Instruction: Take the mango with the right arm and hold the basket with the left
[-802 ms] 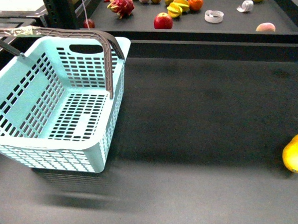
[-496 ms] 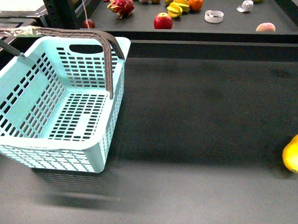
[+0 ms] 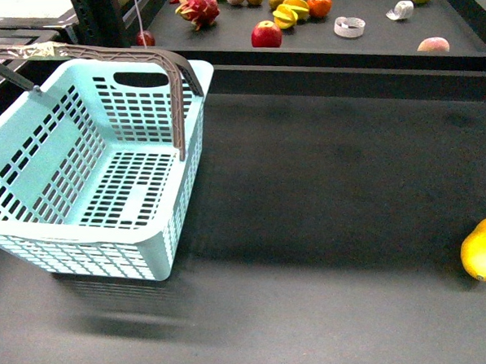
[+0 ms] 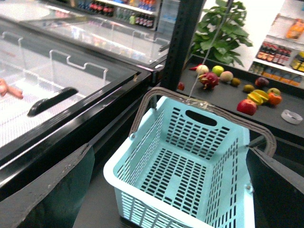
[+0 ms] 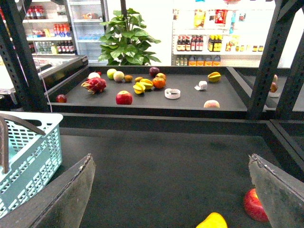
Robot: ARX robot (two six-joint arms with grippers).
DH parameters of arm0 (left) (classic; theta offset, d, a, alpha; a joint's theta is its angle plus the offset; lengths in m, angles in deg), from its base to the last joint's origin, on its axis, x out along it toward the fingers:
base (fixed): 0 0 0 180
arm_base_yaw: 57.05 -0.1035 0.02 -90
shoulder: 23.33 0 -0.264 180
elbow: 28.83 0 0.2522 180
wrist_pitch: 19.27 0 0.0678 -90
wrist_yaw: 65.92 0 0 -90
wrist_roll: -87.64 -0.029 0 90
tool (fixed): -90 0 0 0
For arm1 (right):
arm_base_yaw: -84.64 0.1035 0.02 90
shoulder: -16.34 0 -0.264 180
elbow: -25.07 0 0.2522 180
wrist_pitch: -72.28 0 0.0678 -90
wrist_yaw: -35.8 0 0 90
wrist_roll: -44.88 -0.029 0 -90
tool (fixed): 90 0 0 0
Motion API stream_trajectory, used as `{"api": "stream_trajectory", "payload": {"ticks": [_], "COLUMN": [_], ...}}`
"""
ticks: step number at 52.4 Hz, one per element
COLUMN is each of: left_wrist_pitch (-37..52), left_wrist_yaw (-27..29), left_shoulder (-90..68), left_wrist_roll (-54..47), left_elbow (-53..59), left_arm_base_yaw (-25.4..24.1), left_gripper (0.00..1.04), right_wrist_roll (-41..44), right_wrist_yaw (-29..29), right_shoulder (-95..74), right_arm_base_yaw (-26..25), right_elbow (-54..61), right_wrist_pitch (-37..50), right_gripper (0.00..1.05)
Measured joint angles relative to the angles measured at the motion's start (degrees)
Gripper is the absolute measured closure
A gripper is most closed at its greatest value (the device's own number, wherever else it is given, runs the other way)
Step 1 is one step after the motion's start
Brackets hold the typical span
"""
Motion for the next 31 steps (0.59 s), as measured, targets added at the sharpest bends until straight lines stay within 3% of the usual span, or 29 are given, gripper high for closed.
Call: {"api": "stream_trajectory", "payload": {"ticks": [3,12,19,31], "left_wrist_pitch": [6.45,24.26,27.41,26.36], "left_wrist_yaw": [1.81,-0.59,-4.59,-7.48], "left_shoulder": [-8.87,-36.59,-55.65,-71.82], "left_wrist_roll": [2.40,10.60,20.26,31.06], "left_elbow": [-0.20,-6.93,-15.39,-26.27], "left_arm_base_yaw": [0.31,-0.81,-2.86,-4.44], "left_gripper": [0.06,0.06,0.06,0.06], "right_wrist_roll": [0.00,0.00,0.02,0.02], "right_wrist_yaw": [0.00,0.00,0.00,0.00], "right_shoulder": [0.00,0.00,0.00,0.00], "right_arm_base_yaw": [0.00,0.00,0.00,0.00], "right_elbow": [0.00,0.00,-0.02,0.00], "right_wrist_pitch": [0.00,0.00,0.00,0.00], "right_gripper": [0.08,0.08,0.08,0.08]}}
